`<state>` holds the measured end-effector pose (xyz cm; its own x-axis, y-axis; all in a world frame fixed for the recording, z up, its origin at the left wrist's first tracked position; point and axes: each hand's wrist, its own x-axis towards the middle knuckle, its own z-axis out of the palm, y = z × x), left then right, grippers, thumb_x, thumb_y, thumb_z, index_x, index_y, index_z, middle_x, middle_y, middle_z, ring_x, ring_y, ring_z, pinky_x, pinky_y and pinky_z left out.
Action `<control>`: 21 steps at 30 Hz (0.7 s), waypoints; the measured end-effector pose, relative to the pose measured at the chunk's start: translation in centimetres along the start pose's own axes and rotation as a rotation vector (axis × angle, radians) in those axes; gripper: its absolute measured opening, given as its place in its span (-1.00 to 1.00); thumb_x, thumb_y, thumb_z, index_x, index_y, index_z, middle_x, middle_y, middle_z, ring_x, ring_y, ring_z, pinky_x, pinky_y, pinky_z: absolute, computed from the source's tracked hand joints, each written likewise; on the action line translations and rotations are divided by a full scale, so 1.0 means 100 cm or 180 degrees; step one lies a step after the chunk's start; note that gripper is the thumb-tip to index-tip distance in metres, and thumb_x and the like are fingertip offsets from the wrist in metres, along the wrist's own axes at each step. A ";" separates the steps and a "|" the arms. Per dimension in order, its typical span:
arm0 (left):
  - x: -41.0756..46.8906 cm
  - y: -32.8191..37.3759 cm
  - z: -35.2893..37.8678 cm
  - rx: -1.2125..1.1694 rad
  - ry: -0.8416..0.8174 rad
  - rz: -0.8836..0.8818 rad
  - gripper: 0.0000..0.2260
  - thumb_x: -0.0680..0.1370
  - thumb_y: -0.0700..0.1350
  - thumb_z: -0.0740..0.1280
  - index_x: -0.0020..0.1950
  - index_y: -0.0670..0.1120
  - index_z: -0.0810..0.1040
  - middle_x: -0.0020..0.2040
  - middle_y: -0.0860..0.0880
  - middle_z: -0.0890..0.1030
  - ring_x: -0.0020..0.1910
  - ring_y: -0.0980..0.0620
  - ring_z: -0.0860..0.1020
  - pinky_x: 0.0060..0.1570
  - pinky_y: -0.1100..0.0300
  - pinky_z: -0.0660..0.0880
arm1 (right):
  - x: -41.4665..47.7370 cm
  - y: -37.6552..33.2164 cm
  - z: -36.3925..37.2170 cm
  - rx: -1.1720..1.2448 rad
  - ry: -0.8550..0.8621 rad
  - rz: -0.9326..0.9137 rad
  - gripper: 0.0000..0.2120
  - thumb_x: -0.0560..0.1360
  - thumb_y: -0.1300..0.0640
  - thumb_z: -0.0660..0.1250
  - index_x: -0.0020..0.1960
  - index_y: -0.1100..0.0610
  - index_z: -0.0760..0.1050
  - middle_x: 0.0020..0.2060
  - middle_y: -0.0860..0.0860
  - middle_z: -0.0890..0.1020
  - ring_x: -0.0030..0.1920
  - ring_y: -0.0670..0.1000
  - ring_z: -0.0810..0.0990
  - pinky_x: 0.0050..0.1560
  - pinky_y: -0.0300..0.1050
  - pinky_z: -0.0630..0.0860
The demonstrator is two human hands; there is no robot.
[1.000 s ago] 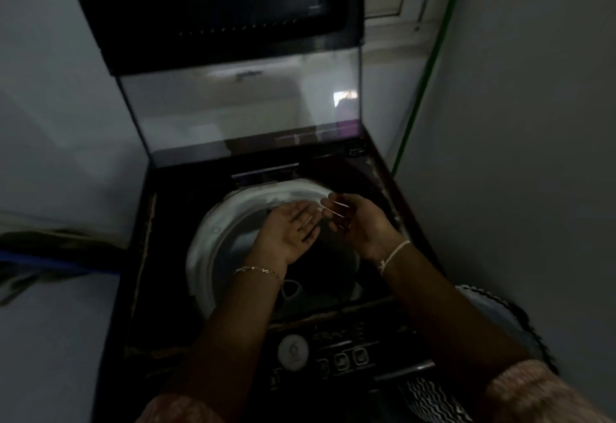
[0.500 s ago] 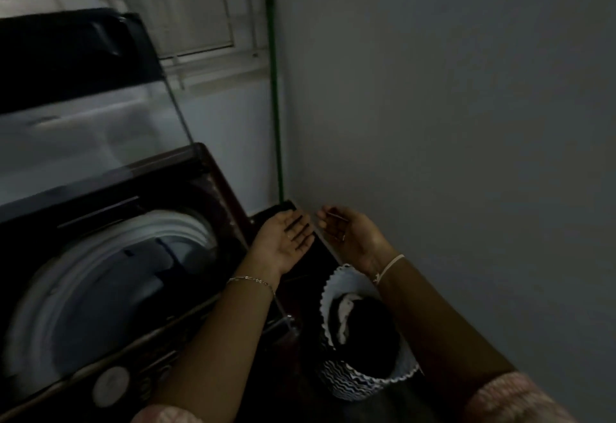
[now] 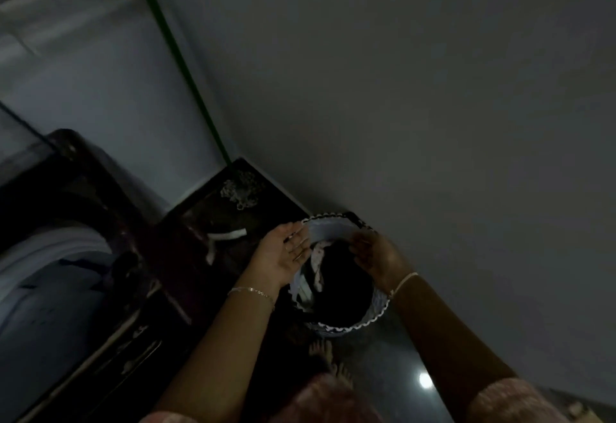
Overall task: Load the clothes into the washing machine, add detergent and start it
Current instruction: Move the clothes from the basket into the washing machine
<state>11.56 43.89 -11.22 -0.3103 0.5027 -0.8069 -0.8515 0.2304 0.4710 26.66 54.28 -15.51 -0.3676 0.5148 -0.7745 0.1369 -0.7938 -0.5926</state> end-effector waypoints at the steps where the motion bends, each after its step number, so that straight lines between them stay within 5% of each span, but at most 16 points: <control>1: 0.013 -0.006 0.000 0.0064 0.0044 -0.0056 -0.79 0.64 -0.07 0.17 0.04 -0.15 0.54 0.33 -0.15 0.50 0.23 -0.10 0.47 0.22 0.09 0.38 | 0.012 0.009 -0.007 -0.0073 0.0078 0.0082 -0.78 0.62 0.12 0.10 0.06 0.12 0.52 0.03 0.07 0.61 -0.05 -0.01 0.56 -0.11 -0.12 0.43; 4: 0.051 -0.024 -0.005 0.0195 0.0254 -0.0261 -0.70 0.64 -0.10 0.17 0.31 -0.19 0.47 0.41 -0.20 0.42 0.33 -0.13 0.44 0.21 0.10 0.38 | 0.042 0.035 -0.022 -0.0256 0.0277 0.0375 -0.76 0.61 0.12 0.11 0.16 0.12 0.49 0.18 0.10 0.59 -0.08 -0.04 0.55 -0.13 -0.16 0.40; 7: 0.084 -0.039 -0.011 0.0311 0.0285 -0.0441 -0.62 0.65 -0.09 0.14 0.44 -0.21 0.35 0.45 -0.19 0.37 0.31 -0.11 0.45 0.19 0.13 0.36 | 0.072 0.058 -0.032 -0.0486 0.0406 0.0593 -0.70 0.61 0.14 0.09 0.24 0.19 0.48 0.12 0.09 0.58 0.00 0.02 0.54 -0.09 -0.16 0.35; 12: 0.132 -0.071 -0.030 0.0406 0.0326 -0.0671 -0.68 0.67 -0.15 0.03 0.35 -0.21 0.40 0.20 -0.08 0.45 -0.17 0.06 0.45 -0.17 0.25 0.35 | 0.130 0.101 -0.046 -0.0982 0.0668 0.0675 -0.71 0.63 0.16 0.09 -0.13 0.26 0.50 -0.13 0.15 0.56 -0.31 -0.02 0.46 -0.33 -0.21 0.33; 14: 0.161 -0.090 -0.045 0.0480 0.0509 -0.0788 -0.75 0.66 -0.15 0.06 0.08 -0.16 0.52 0.05 -0.06 0.53 -0.19 0.07 0.46 -0.18 0.22 0.37 | 0.159 0.122 -0.053 -0.1355 0.0660 0.0799 -0.73 0.59 0.21 0.17 -0.27 0.16 0.46 -0.28 0.10 0.52 -0.34 -0.02 0.43 -0.33 -0.19 0.34; 17: 0.200 -0.119 -0.060 0.0581 0.0744 -0.0922 -0.82 0.62 -0.16 0.15 -0.11 -0.08 0.51 -0.12 -0.01 0.54 -0.22 0.06 0.46 -0.18 0.19 0.39 | 0.190 0.144 -0.051 -0.2144 0.0456 0.0901 -0.84 0.57 0.15 0.22 -0.08 0.18 0.53 -0.12 0.09 0.55 -0.09 0.08 0.54 -0.04 -0.11 0.44; 21: 0.247 -0.150 -0.074 0.0686 0.0967 -0.0952 -0.86 0.62 -0.13 0.18 0.08 -0.11 0.50 0.01 -0.07 0.56 -0.21 0.06 0.47 -0.18 0.21 0.43 | 0.231 0.165 -0.047 -0.3754 0.0131 0.0688 -0.63 0.61 0.04 0.12 0.33 0.16 0.46 0.33 0.17 0.48 0.33 0.18 0.44 0.27 -0.06 0.37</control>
<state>13.50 46.66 -40.85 -0.2019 0.1290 -0.9709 -0.8253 0.5114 0.2395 24.74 54.60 -44.22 -0.2065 0.4344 -0.8768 0.9584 -0.0905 -0.2705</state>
